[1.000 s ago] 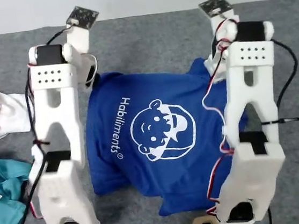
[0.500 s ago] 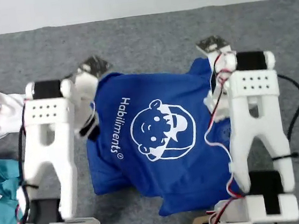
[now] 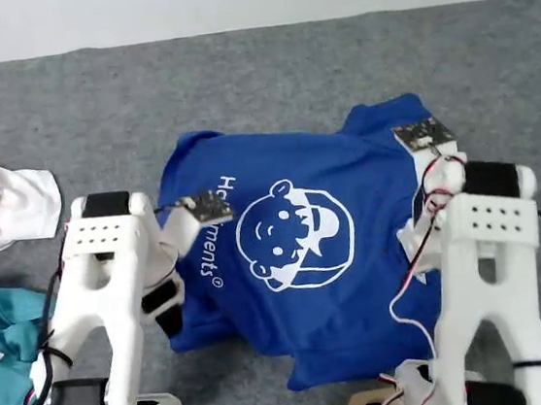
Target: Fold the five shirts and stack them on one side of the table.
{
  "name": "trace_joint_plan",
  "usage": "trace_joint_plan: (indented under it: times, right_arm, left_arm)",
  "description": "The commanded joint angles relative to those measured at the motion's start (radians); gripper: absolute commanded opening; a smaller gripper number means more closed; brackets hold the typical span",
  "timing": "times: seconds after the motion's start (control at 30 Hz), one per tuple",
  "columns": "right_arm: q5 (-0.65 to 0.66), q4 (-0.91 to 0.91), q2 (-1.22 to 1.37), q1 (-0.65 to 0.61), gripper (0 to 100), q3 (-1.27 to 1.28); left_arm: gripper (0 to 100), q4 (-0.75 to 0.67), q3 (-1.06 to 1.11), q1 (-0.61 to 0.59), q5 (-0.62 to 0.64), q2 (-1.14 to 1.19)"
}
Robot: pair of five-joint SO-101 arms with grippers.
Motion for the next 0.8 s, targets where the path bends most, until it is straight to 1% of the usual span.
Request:
trace_joint_plan:
  times: [0.0, 0.2, 0.33, 0.6, 0.77]
  right_arm:
    - [0.014, -0.018, -0.077, 0.024, 21.6, 0.018]
    - [0.009, -0.01, -0.122, 0.019, 21.6, 0.049]
    - [0.009, -0.007, -0.136, 0.024, 21.6, 0.049]
    - [0.009, -0.007, -0.153, 0.024, 21.6, 0.049]
    - [0.009, -0.007, -0.153, 0.024, 21.6, 0.049]
  left_arm:
    - [14, -0.034, 0.062, 0.006, -0.034, -0.04]
    - [14, -0.135, 0.17, 0.077, -0.035, -0.04]
    - [14, -0.221, 0.176, 0.078, -0.034, -0.04]
    - [14, -0.241, 0.173, 0.078, -0.035, -0.04]
    - [14, -0.307, 0.182, 0.078, -0.035, -0.038]
